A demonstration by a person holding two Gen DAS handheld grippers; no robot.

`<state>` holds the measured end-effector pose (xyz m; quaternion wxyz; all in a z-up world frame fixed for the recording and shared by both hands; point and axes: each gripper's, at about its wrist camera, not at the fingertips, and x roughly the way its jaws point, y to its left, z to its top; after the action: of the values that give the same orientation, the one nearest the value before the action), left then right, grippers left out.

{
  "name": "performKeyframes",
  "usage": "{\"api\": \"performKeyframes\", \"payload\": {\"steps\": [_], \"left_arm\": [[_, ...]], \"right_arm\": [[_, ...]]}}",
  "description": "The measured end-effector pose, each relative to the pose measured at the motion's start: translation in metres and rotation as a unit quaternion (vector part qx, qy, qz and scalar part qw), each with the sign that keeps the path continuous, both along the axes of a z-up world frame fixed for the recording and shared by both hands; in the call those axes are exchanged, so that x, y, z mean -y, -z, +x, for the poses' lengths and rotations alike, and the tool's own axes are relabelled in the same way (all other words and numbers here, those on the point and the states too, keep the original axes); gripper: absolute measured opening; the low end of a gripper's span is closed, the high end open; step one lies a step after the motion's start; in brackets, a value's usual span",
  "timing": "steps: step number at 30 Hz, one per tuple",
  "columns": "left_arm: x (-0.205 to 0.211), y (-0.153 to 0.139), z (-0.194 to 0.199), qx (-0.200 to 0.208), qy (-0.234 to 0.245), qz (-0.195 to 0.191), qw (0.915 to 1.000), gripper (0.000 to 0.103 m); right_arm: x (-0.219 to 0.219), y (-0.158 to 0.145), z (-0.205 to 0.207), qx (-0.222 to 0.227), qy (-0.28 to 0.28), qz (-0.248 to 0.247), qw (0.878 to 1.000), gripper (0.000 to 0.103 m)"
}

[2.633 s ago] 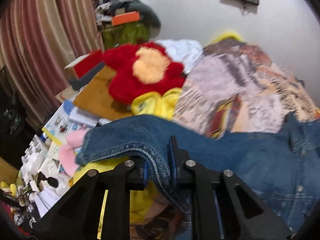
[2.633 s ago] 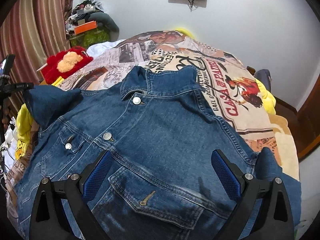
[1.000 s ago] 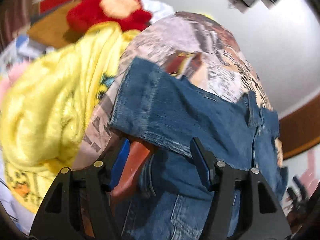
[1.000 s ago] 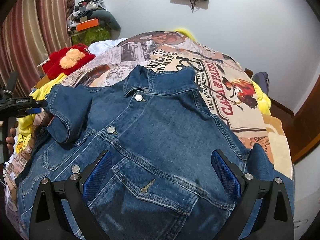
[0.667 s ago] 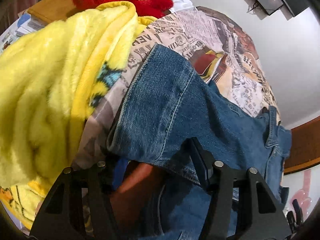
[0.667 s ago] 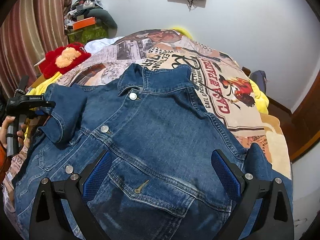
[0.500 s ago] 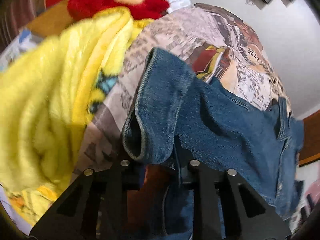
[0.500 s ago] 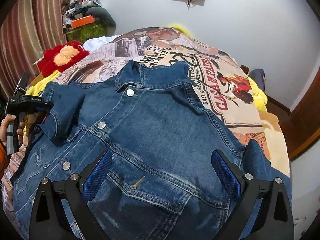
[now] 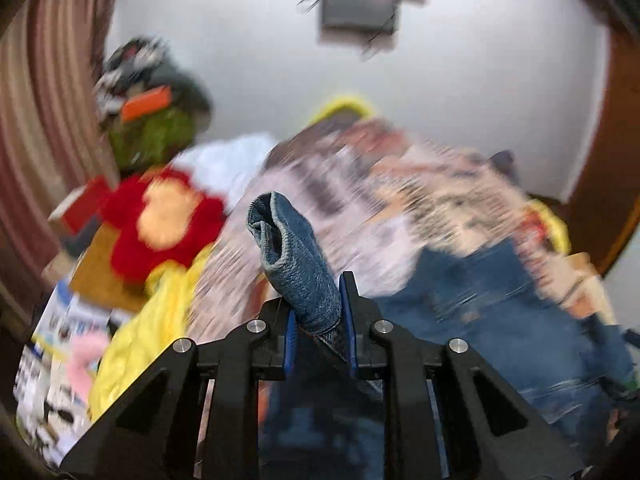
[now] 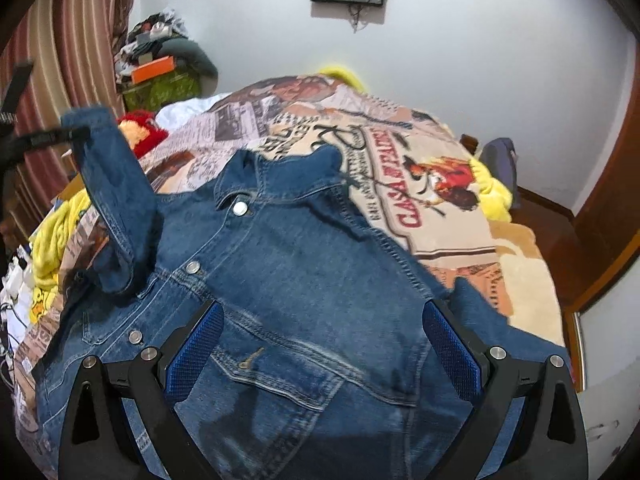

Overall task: Fold large clothes
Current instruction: 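Grasp the same sleeve cuff again with the left gripper, then fold the sleeve further across the jacket body and release the left gripper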

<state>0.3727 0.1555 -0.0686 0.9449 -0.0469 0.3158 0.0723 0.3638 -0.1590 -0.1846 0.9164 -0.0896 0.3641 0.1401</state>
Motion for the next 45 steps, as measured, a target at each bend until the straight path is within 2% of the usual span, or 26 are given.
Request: {"api": "performKeyframes", "payload": {"steps": [5, 8, 11, 17, 21, 25, 28, 30, 32, 35, 37, 41, 45], "left_arm": [[0.068, -0.039, 0.011, 0.039, 0.076, 0.000, 0.9963, 0.018], [0.106, -0.043, 0.011, 0.045, 0.118, 0.010, 0.9919, 0.018], [0.150, -0.035, 0.015, 0.036, 0.164, 0.019, 0.9857, 0.018], [0.218, 0.018, 0.019, -0.038, 0.242, 0.013, 0.9695, 0.018], [0.253, 0.064, 0.006, -0.098, 0.294, 0.015, 0.9505, 0.019], [0.274, 0.092, -0.006, -0.141, 0.329, 0.013, 0.9337, 0.019], [0.285, 0.100, -0.014, -0.161, 0.343, 0.000, 0.9256, 0.026], [0.284, 0.097, -0.020, -0.155, 0.342, 0.003, 0.9267, 0.033], [0.272, 0.087, -0.026, -0.144, 0.339, -0.010, 0.9295, 0.056], [0.247, 0.072, -0.033, -0.122, 0.324, -0.029, 0.9376, 0.065], [0.224, 0.064, -0.037, -0.110, 0.300, -0.028, 0.9471, 0.072], [0.174, 0.060, -0.044, -0.100, 0.235, 0.002, 0.9669, 0.072], [0.125, 0.067, -0.052, -0.106, 0.178, 0.003, 0.9782, 0.072]], "right_arm": [[0.024, -0.014, -0.009, 0.018, 0.017, -0.002, 1.000, 0.099], [0.040, -0.020, -0.014, 0.026, 0.030, -0.003, 0.999, 0.099], [0.057, -0.024, -0.019, 0.031, 0.044, -0.005, 0.999, 0.099], [0.089, -0.027, -0.025, 0.030, 0.076, -0.003, 0.997, 0.099], [0.105, -0.025, -0.028, 0.023, 0.091, 0.001, 0.996, 0.099], [0.115, -0.021, -0.026, 0.010, 0.100, 0.012, 0.995, 0.099], [0.117, -0.020, -0.025, 0.001, 0.101, 0.025, 0.995, 0.099], [0.116, -0.020, -0.023, -0.005, 0.099, 0.035, 0.994, 0.099], [0.112, -0.020, -0.020, -0.011, 0.093, 0.040, 0.995, 0.099], [0.099, -0.019, -0.012, -0.023, 0.073, 0.050, 0.996, 0.099], [0.091, -0.017, -0.007, -0.034, 0.059, 0.061, 0.996, 0.099], [0.066, -0.004, 0.012, -0.082, 0.026, 0.098, 0.991, 0.099], [0.043, 0.024, 0.036, -0.146, 0.016, 0.126, 0.981, 0.095]]}}
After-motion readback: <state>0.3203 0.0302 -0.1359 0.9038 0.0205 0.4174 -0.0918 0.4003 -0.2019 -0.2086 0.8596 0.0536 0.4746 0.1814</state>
